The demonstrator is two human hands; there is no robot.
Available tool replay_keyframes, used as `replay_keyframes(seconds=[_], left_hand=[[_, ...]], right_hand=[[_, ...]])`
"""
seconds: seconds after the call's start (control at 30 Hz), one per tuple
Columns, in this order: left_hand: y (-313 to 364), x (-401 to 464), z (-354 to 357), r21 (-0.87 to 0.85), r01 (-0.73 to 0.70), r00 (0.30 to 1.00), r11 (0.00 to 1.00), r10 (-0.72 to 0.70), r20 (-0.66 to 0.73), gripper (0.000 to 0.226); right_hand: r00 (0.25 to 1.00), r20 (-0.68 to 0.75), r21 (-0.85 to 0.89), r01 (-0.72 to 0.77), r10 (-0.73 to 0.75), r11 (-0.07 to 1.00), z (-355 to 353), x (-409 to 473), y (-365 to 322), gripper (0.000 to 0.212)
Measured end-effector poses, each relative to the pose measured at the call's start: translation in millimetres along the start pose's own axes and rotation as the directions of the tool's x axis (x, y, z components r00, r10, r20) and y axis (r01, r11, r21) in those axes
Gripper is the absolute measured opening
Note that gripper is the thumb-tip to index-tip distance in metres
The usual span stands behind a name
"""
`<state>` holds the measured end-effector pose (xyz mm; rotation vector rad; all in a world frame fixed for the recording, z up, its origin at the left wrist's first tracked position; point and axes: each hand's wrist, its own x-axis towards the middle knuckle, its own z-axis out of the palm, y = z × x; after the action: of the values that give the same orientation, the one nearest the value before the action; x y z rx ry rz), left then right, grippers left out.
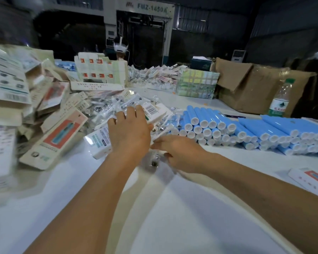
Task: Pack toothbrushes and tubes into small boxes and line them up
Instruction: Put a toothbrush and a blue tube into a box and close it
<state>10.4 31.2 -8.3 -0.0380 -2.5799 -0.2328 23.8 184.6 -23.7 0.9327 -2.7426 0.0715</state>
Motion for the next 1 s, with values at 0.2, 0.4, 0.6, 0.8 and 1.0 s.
replay_keyframes(seconds=[0.2, 0.4, 0.6, 0.8, 1.0], left_hand=[[1, -3, 3, -0.012, -0.036, 0.999, 0.999, 0.036, 0.007, 0.061], [5, -6, 9, -0.018, -0.107, 0.994, 0.994, 0.107, -0.004, 0.058], [11, -14, 20, -0.042, -0.211, 0.975, 0.977, 0.213, 0.061, 0.061], [36, -32, 27, -0.101, -0.395, 0.912, 0.913, 0.403, 0.079, 0.060], [55, -45, 18, -0.154, -0.466, 0.881, 0.871, 0.473, 0.013, 0.068]], right_hand=[[0.966, 0.123, -0.222, 0.251, -0.228, 0.942, 11, 19, -23, 0.027], [0.985, -0.053, -0.048, 0.161, -0.163, 0.986, 0, -24, -10, 0.043], [0.746, -0.577, 0.429, -0.068, 0.332, 0.900, -19, -76, 21, 0.032], [0.330, -0.249, 0.965, 0.163, 0.910, 0.205, -35, -93, 45, 0.014], [0.301, -0.172, 0.977, -0.071, 0.938, 0.202, -19, -92, 46, 0.013]])
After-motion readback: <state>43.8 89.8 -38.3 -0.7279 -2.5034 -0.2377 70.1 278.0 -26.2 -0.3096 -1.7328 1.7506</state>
